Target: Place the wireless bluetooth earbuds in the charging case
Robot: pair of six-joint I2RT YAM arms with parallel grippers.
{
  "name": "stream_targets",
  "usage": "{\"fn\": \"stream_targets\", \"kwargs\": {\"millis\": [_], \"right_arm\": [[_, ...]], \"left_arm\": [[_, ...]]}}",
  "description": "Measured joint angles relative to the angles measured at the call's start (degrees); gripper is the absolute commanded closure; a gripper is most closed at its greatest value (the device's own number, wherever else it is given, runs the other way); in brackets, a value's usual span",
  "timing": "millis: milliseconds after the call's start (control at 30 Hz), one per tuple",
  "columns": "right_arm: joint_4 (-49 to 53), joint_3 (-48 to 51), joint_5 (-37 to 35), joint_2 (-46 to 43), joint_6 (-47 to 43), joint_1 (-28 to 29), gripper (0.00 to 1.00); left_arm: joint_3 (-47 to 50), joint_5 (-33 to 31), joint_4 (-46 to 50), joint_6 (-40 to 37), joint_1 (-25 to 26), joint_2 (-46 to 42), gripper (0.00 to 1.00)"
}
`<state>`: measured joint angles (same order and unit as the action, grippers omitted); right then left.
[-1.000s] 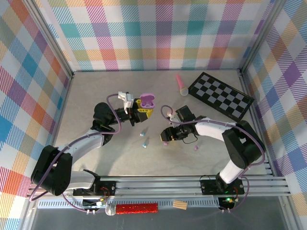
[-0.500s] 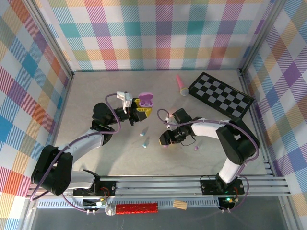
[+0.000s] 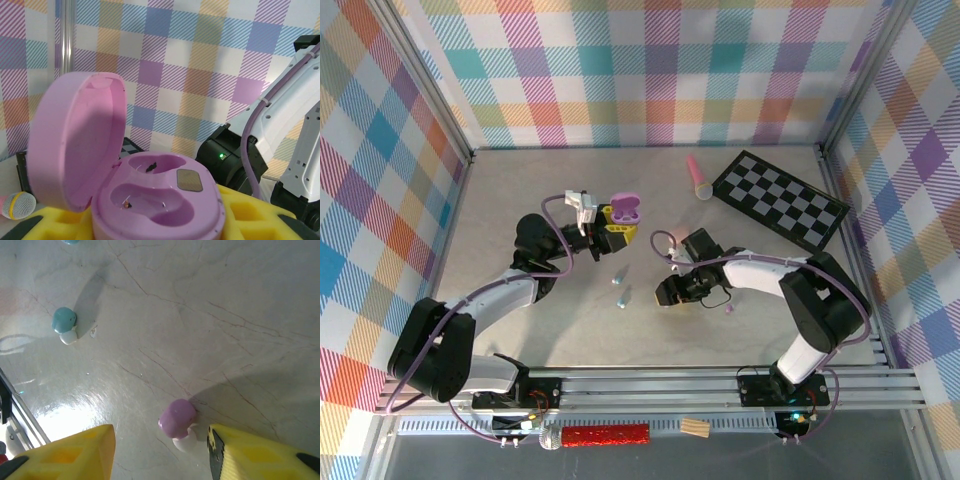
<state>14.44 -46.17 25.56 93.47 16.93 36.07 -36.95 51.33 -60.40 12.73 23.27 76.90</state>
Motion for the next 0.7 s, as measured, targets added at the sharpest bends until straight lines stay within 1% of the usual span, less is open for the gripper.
{"fn": "stream_targets", "kwargs": {"millis": [100, 200, 300, 433, 567, 700], "right_arm": [[1.1, 0.0, -3.2, -2.2, 0.2, 0.4, 0.47], [3.7, -0.9, -8.8, -4.5, 0.2, 2.2, 0.47], [7.0, -3.7, -16.5, -5.2, 0.9, 5.6, 0.47], [12.1, -8.0, -28.7, -4.9, 3.5, 11.5, 0.47], [17.2, -13.4, -40.3, -0.6, 7.0, 17.6, 0.51], [24.1, -20.7, -49.3, 8.3, 11.1, 22.2, 0.59]], "left_arm": [[0.0, -0.1, -1.1, 0.4, -1.2, 0.4, 0.62], [0.2, -1.1, -2.1, 1.0, -3.4, 0.6, 0.62], [1.1, -2.5, -3.3, 1.2, -6.1, 0.6, 0.62], [2.0, -3.5, -4.0, 1.4, -9.8, 0.6, 0.62], [2.1, -4.1, -4.3, 1.4, -12.9, 0.6, 0.62], [2.3, -4.1, -4.3, 1.4, -14.8, 0.4, 0.62]]}}
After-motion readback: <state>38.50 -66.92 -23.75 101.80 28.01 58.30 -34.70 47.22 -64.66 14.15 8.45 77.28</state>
